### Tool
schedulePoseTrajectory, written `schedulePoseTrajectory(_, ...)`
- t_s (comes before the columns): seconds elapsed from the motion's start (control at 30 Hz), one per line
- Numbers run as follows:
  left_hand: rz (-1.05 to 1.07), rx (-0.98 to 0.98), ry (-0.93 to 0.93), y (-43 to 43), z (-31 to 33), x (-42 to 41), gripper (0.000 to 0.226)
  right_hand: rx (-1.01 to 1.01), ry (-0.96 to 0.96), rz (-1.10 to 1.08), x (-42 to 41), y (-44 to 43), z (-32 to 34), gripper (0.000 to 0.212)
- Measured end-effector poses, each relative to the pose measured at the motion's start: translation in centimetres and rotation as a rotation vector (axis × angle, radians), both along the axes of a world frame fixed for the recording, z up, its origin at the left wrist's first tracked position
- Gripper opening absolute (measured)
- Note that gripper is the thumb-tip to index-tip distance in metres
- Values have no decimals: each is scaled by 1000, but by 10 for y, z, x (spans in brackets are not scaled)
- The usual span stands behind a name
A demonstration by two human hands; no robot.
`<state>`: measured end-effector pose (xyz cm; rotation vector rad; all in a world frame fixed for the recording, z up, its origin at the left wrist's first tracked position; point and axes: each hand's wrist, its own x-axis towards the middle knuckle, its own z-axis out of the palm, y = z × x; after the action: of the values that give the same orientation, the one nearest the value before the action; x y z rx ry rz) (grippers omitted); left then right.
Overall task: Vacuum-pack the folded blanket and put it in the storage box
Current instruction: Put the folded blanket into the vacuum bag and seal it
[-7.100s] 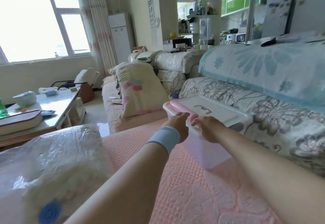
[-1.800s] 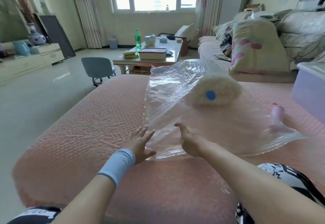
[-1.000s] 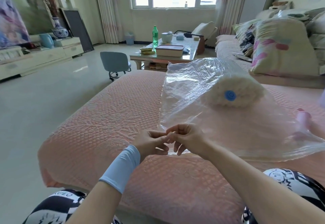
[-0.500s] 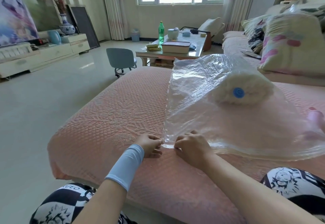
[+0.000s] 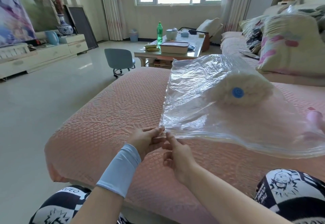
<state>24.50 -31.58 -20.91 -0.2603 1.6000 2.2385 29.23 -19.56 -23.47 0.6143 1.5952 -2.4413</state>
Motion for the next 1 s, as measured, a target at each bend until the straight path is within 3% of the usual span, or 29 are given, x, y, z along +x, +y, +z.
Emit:
schedulePoseTrajectory(0.13, 165, -11, -40, -2, -6, 2, 20, -45, 33, -42, -13, 8, -5, 17)
schedulePoseTrajectory(0.23, 168, -28, -55, -3, -7, 2, 19, -65, 50, -13, -17, 13, -8, 11)
schedulePoseTrajectory(0.57, 80, -42, -21, 0, -9, 9, 7, -13, 113, 39, -21, 21, -10, 9)
schedulePoseTrajectory(0.73, 114, -164, 27, 2, -10, 12, 12, 11, 117, 37, -18, 23, -12, 11)
schedulePoseTrajectory(1.0, 179, 48, -63, 11, -16, 17, 9, 43, 180, -17, -19, 20, -11, 13)
